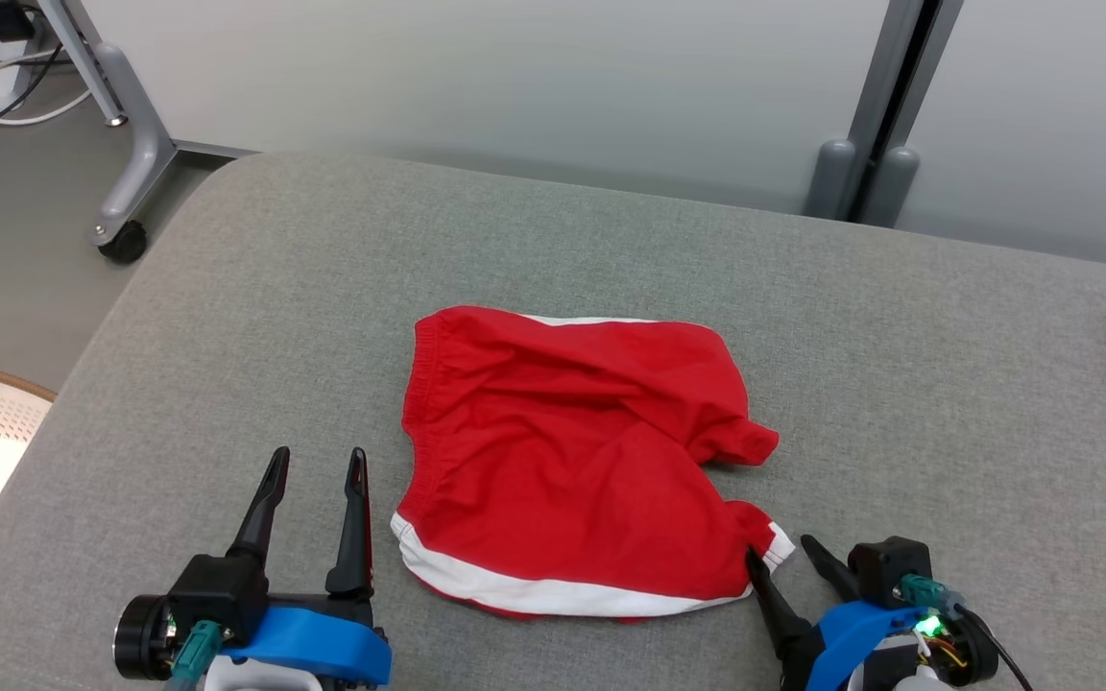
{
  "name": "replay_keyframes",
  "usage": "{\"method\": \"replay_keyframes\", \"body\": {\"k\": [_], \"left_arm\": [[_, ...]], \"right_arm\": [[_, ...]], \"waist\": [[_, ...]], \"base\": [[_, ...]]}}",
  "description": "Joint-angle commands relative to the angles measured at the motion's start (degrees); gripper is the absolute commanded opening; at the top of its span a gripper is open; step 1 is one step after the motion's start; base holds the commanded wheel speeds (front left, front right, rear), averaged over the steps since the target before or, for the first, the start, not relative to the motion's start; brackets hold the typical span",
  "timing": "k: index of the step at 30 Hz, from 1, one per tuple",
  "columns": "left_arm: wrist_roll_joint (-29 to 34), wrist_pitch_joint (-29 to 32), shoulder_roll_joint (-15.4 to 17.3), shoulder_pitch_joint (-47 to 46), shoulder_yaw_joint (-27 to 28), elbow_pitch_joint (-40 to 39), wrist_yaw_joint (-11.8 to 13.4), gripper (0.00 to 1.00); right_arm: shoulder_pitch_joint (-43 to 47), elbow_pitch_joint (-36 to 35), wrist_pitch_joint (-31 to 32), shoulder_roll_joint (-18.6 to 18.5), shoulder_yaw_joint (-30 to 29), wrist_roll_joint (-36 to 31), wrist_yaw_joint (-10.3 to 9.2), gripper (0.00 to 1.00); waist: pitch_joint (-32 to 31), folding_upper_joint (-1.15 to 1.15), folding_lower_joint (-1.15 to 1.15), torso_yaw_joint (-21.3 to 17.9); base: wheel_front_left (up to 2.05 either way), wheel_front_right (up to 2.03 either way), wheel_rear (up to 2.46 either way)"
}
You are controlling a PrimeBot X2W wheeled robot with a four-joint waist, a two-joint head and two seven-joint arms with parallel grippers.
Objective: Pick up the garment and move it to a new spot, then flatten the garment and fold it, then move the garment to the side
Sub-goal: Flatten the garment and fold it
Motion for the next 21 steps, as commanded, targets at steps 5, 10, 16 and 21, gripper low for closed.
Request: {"method": "replay_keyframes", "body": {"k": [5,10,16,21], "left_arm": [[0.57,-0.15,-0.29,-0.82,0.34,0.28,-0.35,1.00],[0.78,-0.15,-0.67,-0.04,0.91,0.70,-0.67,1.00],[0.92,-0.15,-1.27,0.53,1.26,1.08,-1.06,1.00],[1.10,-0.14,-1.72,1.02,1.10,1.32,-1.17,1.00]], "right_arm": [[-1.79,4.54,-1.35,0.04,3.15,3.27,0.10,0.00],[-4.21,6.48,-3.65,-0.46,1.63,3.93,-0.03,0.00],[-2.95,4.69,-4.94,-0.97,-4.66,1.20,0.01,0.00],[1.87,0.04,-5.14,-2.48,-9.70,0.73,0.02,0.00]], "waist": [[0.36,0.00,0.00,0.39],[0.24,0.00,0.00,-1.75],[-0.79,0.00,0.00,-5.52],[-1.75,0.00,0.00,-8.02]], "base": [[0.00,0.00,0.00],[0.00,0.00,0.00],[0.00,0.00,0.00],[0.00,0.00,0.00]]}}
